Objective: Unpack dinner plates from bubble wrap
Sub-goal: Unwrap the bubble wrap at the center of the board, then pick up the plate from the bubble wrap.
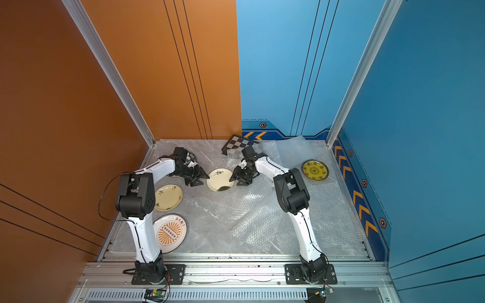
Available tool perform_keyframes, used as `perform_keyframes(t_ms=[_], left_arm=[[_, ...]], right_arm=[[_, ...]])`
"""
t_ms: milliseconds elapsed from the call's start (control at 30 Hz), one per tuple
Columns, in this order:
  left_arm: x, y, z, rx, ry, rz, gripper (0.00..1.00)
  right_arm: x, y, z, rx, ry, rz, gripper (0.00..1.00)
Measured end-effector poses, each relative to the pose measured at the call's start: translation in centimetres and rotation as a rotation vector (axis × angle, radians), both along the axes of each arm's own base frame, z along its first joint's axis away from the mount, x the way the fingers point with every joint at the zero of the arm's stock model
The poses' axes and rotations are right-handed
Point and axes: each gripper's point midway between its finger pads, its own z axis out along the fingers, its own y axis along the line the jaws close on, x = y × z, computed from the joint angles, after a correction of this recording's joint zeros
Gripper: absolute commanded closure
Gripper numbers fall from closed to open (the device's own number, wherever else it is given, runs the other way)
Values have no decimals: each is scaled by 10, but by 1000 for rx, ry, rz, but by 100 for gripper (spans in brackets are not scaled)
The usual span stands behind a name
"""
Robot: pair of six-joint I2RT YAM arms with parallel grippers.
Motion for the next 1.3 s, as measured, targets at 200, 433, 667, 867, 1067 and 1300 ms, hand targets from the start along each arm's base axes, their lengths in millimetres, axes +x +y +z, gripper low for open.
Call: perform_keyframes(t_ms=[200,433,667,867,1067,1300], left_arm=[[6,-7,-3,0,-3,-15,49],[12,-13,-10,0,4,-25,52],[16,-13,-8,-1,-6,-25,56],[13,-17,-18,3,15,-34,62],[13,-21,-21,10,21,-44,65],[10,-29,-22,10,21,-62,65]], right_arm=[[4,3,1,9,-7,6,49],[10,11,8,38,-25,16,51],[10,19,-3,59,-3,29,53],[13,24,-1,95,-12,34,55],[21,32,7,147,-51,37,58],[20,32,0,149,-50,34,72]])
